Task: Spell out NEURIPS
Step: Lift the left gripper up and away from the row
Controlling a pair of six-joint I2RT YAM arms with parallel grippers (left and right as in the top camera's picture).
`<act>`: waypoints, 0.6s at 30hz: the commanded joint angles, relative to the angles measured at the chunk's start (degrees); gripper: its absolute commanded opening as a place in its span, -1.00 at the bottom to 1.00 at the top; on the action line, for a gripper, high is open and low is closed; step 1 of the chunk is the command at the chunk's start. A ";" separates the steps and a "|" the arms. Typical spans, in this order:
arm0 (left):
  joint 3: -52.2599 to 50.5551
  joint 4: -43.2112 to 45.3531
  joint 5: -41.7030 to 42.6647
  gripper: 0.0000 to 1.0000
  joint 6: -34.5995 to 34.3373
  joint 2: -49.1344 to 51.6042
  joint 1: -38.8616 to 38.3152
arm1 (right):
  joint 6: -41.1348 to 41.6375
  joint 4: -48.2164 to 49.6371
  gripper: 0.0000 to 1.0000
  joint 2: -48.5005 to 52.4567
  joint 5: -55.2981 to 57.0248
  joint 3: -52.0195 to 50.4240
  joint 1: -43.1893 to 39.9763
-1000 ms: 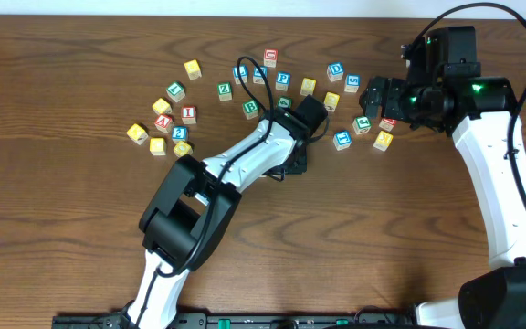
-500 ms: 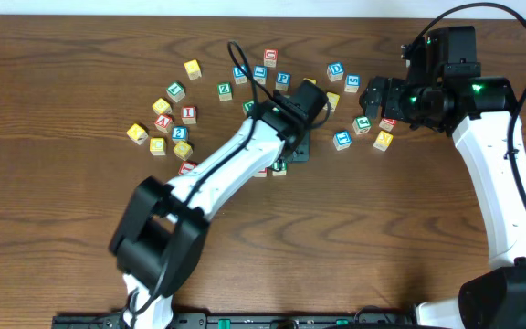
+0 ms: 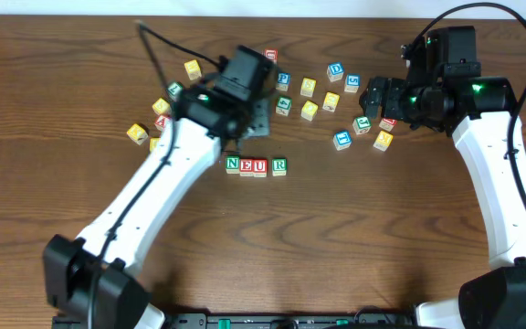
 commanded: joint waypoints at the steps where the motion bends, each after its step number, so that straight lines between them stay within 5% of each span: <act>1: 1.60 -1.66 -1.14 -0.36 1.25 -1.68 3.21 | 0.44 -0.02 0.99 0.00 0.04 1.01 0.28; 18: 1.57 -4.57 -1.11 -0.36 6.67 -1.73 11.43 | 0.44 -0.02 0.98 0.00 0.04 1.01 0.28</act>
